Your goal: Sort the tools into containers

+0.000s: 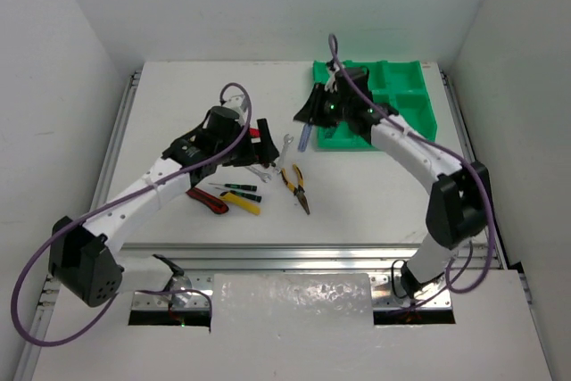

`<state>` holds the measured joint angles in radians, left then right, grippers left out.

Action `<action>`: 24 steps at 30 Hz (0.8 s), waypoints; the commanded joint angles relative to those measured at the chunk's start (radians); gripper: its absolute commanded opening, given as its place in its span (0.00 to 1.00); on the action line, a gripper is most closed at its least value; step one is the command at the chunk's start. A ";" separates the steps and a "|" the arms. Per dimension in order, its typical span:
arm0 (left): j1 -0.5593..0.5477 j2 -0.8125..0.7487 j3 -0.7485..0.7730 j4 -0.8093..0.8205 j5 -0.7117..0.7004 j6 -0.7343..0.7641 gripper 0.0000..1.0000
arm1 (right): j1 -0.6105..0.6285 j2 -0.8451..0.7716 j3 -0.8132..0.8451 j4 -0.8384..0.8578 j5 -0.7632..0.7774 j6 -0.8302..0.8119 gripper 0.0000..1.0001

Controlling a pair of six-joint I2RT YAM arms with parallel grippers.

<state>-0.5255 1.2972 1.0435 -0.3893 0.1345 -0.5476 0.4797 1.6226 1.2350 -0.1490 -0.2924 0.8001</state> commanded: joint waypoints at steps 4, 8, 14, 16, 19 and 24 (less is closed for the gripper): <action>-0.007 -0.165 0.021 -0.261 -0.484 0.221 1.00 | -0.177 0.316 0.473 -0.345 0.334 -0.289 0.00; -0.005 -0.240 -0.085 -0.192 -0.547 0.232 1.00 | -0.214 0.500 0.700 -0.444 0.348 -0.326 0.05; -0.005 -0.222 -0.137 -0.184 -0.513 0.227 1.00 | -0.225 0.625 0.813 -0.455 0.369 -0.340 0.09; -0.004 -0.222 -0.137 -0.183 -0.492 0.229 1.00 | -0.225 0.628 0.810 -0.455 0.360 -0.343 0.29; -0.005 -0.233 -0.145 -0.184 -0.507 0.226 1.00 | -0.225 0.602 0.802 -0.469 0.387 -0.349 0.92; -0.004 -0.248 -0.139 -0.203 -0.578 0.201 1.00 | -0.225 0.462 0.778 -0.478 0.424 -0.375 0.99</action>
<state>-0.5251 1.0843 0.8955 -0.5987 -0.3782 -0.3386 0.2543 2.2463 1.9846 -0.6472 0.0933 0.4545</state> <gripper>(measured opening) 0.996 0.989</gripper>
